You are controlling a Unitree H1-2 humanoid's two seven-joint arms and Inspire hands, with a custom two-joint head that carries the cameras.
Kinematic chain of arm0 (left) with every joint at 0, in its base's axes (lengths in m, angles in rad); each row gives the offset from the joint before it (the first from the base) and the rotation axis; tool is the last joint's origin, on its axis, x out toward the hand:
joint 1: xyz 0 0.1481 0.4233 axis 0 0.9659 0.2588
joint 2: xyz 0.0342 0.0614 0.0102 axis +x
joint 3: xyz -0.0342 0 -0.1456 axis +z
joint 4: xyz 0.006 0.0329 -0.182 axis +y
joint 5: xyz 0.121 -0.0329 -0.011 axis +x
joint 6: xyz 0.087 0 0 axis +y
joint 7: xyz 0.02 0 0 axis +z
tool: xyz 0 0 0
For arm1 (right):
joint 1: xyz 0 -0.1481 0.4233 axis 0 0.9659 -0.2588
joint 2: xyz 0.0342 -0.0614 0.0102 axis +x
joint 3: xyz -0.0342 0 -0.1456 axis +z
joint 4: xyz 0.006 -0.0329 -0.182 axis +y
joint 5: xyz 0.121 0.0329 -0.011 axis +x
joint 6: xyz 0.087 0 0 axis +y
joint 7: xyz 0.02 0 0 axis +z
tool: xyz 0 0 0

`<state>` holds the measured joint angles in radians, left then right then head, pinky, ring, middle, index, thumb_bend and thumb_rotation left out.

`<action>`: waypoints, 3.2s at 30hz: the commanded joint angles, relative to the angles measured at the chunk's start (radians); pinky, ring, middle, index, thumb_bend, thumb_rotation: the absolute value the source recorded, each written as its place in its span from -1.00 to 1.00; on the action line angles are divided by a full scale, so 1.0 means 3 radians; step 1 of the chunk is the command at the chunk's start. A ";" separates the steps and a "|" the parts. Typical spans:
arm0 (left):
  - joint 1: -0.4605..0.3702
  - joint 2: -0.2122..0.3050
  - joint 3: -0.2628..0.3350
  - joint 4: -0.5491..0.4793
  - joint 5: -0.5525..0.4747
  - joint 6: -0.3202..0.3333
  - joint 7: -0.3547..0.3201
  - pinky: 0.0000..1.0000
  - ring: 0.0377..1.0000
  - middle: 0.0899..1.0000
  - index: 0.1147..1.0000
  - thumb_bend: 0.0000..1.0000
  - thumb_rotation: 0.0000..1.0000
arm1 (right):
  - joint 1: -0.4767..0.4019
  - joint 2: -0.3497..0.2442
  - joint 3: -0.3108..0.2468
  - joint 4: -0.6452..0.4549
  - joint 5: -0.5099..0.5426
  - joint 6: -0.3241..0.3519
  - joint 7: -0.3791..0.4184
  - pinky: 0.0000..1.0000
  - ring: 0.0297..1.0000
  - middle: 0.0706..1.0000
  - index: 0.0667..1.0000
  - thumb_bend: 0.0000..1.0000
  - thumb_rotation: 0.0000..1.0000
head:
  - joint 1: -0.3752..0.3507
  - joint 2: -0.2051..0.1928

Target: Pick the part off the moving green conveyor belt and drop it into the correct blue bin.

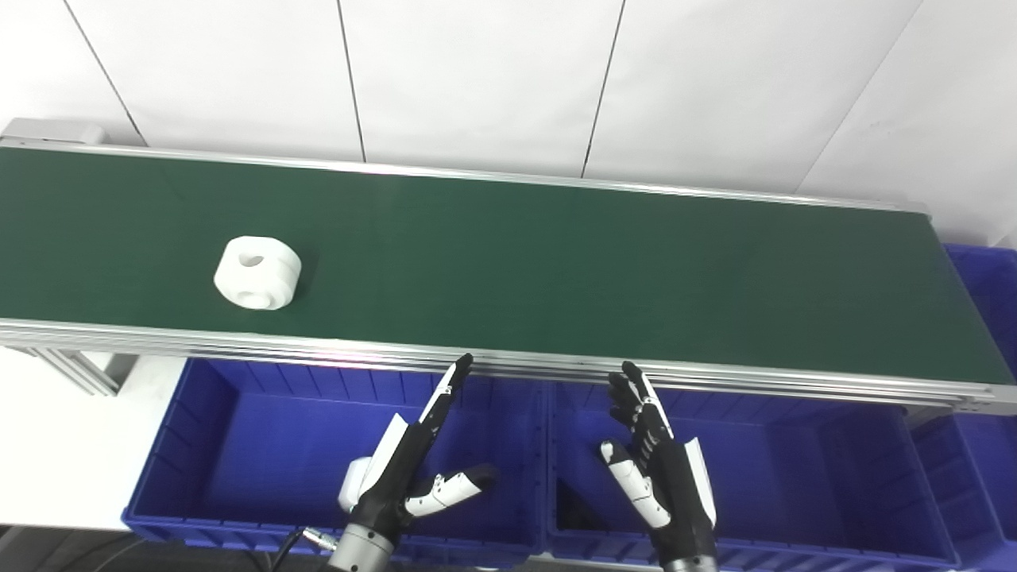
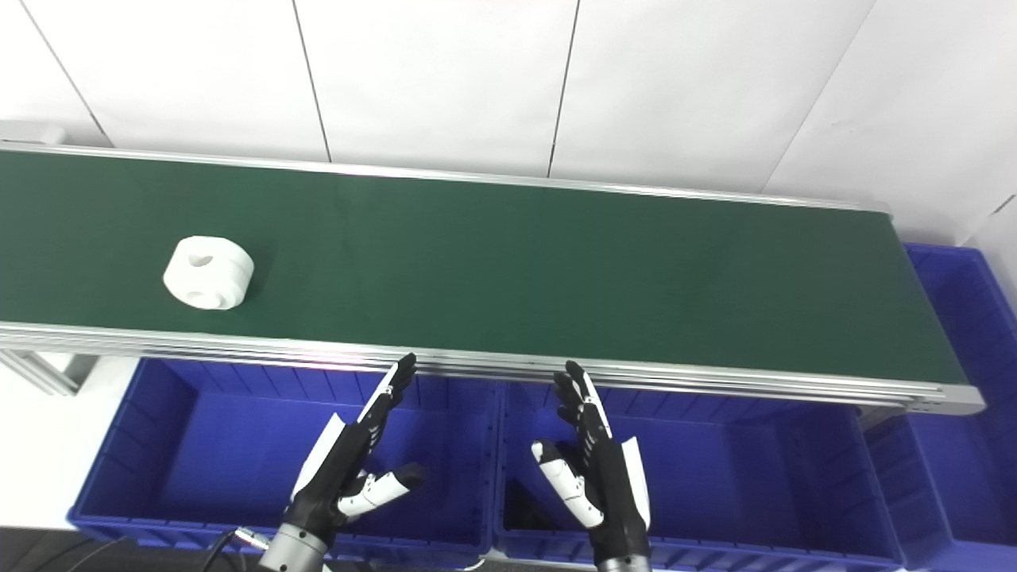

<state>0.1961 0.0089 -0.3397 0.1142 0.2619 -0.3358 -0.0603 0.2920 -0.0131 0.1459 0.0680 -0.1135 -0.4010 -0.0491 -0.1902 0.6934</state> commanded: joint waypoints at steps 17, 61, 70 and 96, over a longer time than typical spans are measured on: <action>-0.0032 -0.0033 -0.0007 -0.0074 -0.0025 -0.0136 0.0006 1.00 1.00 1.00 1.00 0.49 0.60 | -0.0015 -0.0008 0.0009 -0.0049 -0.0005 -0.0224 -0.0008 0.79 0.83 0.83 0.93 0.42 0.52 | 0.0005 -0.0009; -0.0301 -0.0005 -0.0312 0.0509 -0.0056 -0.0446 0.0452 0.68 0.85 0.92 0.88 0.68 0.09 | -0.0110 -0.0218 0.0011 0.0418 0.0231 -0.0230 0.0037 1.00 1.00 0.93 1.00 0.19 0.70 | 0.1103 -0.0984; -0.0451 0.0235 -0.0141 -0.0109 -0.0160 -0.0432 0.0272 0.72 0.89 0.94 0.93 0.71 0.11 | -0.0146 -0.0178 0.0080 0.0447 0.0165 -0.0230 -0.0036 0.93 0.95 0.93 1.00 0.25 0.68 | 0.0750 -0.0903; -0.2140 0.0864 0.0337 0.0208 0.0534 0.0347 -0.0382 0.81 0.96 1.00 1.00 0.48 -0.30 | -0.0244 -0.0179 0.0182 0.0363 0.0076 -0.0229 -0.0286 0.76 0.80 0.77 0.86 0.45 0.46 | 0.0322 -0.0259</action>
<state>-0.4034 0.2651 -0.2369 0.1747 0.4059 -0.2236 -0.1911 0.2272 -0.0734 0.2020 0.2082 -0.0878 -0.4111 -0.1246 -0.0997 0.6090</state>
